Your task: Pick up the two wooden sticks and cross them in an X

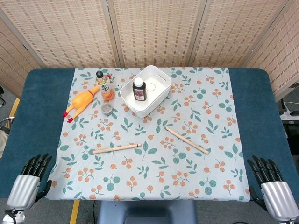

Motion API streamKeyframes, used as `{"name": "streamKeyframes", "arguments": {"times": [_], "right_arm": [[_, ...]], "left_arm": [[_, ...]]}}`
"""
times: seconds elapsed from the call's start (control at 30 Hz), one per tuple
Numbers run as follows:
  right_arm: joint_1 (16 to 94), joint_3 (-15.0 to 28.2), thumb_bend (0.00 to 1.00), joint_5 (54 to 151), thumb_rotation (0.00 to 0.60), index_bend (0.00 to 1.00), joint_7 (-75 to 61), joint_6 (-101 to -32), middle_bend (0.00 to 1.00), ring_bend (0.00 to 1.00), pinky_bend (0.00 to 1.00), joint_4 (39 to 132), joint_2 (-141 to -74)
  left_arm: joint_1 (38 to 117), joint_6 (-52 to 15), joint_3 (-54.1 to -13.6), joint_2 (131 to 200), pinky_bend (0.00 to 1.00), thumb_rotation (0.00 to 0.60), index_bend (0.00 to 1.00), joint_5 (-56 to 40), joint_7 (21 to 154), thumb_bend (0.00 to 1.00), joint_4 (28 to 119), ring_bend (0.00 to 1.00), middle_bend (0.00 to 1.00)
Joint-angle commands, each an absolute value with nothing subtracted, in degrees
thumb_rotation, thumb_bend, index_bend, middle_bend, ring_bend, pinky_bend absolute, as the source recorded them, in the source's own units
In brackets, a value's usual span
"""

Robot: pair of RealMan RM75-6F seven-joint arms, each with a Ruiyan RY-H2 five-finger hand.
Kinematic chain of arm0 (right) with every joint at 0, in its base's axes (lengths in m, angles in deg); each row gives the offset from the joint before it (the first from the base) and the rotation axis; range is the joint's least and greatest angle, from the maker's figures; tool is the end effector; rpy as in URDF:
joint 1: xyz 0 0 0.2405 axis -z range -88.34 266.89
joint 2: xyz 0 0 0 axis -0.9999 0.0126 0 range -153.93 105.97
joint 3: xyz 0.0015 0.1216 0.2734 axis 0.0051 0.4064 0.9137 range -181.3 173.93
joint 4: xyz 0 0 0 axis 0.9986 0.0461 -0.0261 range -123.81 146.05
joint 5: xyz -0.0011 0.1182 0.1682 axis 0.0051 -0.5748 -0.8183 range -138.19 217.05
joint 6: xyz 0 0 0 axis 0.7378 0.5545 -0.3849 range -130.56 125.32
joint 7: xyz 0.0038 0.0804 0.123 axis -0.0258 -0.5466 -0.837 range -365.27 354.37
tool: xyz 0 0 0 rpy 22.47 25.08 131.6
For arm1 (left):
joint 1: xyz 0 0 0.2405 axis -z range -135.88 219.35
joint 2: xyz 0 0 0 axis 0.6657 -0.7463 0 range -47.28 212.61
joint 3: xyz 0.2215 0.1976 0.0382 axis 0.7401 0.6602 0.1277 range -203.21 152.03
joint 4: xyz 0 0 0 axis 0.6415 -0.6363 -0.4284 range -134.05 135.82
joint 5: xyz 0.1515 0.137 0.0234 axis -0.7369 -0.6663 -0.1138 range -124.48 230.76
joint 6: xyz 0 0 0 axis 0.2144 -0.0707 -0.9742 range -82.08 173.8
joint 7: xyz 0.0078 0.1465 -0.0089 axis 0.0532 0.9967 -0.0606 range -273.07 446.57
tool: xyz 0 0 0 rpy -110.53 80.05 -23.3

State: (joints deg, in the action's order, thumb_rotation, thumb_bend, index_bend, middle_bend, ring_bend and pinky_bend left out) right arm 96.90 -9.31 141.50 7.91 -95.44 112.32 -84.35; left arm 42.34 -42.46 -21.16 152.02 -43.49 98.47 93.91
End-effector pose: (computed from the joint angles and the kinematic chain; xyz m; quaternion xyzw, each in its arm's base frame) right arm -0.3140 -0.0834 0.1791 0.6509 -0.3575 0.3426 0.5754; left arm -0.3298 0.1329 0.1309 -0.6644 -0.3549 -0.3583 0.5516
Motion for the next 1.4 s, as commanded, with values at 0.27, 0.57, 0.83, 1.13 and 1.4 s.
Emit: {"name": "streamKeyframes", "arguments": {"times": [0.27, 0.57, 0.83, 1.13, 1.4], "right_arm": [[96.3, -7.9, 0.37, 142.1, 0.6, 0.0, 9.1, -96.2, 0.0, 0.0, 0.0, 111.6, -86.5], [92.1, -4.6, 0.37, 137.5, 0.6, 0.0, 14.4, -89.5, 0.0, 0.0, 0.0, 114.7, -88.3], [89.2, -2.4, 0.37, 134.0, 0.6, 0.0, 17.8, -85.8, 0.0, 0.0, 0.0, 114.9, -90.3], [87.5, -1.6, 0.37, 131.6, 0.6, 0.0, 18.5, -83.9, 0.0, 0.0, 0.0, 113.9, -90.9], [86.1, -1.0, 0.37, 128.7, 0.6, 0.0, 16.7, -81.9, 0.0, 0.0, 0.0, 111.9, -90.3]], "left_arm": [[45.2, -38.2, -21.3, 156.5, 0.11, 0.6, 0.01, -45.2, 100.8, 0.44, 91.3, 0.05, 0.06], [53.9, -27.5, -27.6, 164.6, 0.11, 0.6, 0.06, -40.9, 108.0, 0.45, 91.3, 0.05, 0.1], [60.2, -21.0, -31.8, 172.7, 0.11, 0.6, 0.12, -35.2, 113.0, 0.45, 87.6, 0.07, 0.18], [63.9, -18.8, -33.0, 181.4, 0.12, 0.6, 0.23, -31.5, 122.7, 0.44, 81.6, 0.12, 0.28], [66.2, -17.8, -34.7, 187.2, 0.13, 0.6, 0.29, -27.1, 127.0, 0.44, 72.5, 0.15, 0.33]]}}
